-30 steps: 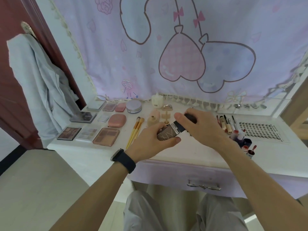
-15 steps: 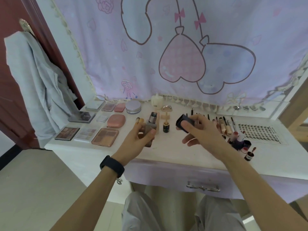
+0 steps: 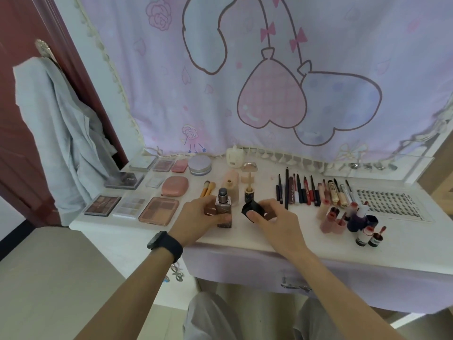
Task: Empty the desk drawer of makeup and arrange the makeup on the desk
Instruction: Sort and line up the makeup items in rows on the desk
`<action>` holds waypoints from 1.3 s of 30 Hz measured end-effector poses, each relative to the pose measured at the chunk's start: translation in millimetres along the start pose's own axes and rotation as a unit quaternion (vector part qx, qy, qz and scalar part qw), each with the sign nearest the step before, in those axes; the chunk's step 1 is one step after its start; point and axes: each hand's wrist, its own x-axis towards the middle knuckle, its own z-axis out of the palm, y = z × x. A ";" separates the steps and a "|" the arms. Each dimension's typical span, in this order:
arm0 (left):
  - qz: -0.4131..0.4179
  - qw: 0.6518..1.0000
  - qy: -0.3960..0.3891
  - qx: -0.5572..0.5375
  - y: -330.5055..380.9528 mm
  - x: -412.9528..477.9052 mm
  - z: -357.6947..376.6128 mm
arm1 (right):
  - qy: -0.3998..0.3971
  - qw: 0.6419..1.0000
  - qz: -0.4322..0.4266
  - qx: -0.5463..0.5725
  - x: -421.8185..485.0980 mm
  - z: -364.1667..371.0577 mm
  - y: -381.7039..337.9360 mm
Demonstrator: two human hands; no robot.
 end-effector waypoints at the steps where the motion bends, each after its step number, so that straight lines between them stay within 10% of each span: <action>1: 0.003 1.000 -0.004 0.022 -0.6 1.1 -2.7 | -0.005 1.000 -0.007 -0.015 0.4 1.7 0.5; 13: -0.013 0.999 0.024 0.026 -1.7 -6.6 7.4 | -0.055 0.997 -0.011 -0.060 2.3 6.7 12.6; 23: -0.034 0.978 0.208 0.007 -2.1 -18.0 58.3 | -0.015 0.982 -0.068 -0.175 1.5 17.1 17.3; 39: -0.044 0.979 0.195 0.038 -9.9 -22.0 67.3 | -0.038 0.978 -0.049 -0.198 -2.4 12.9 18.1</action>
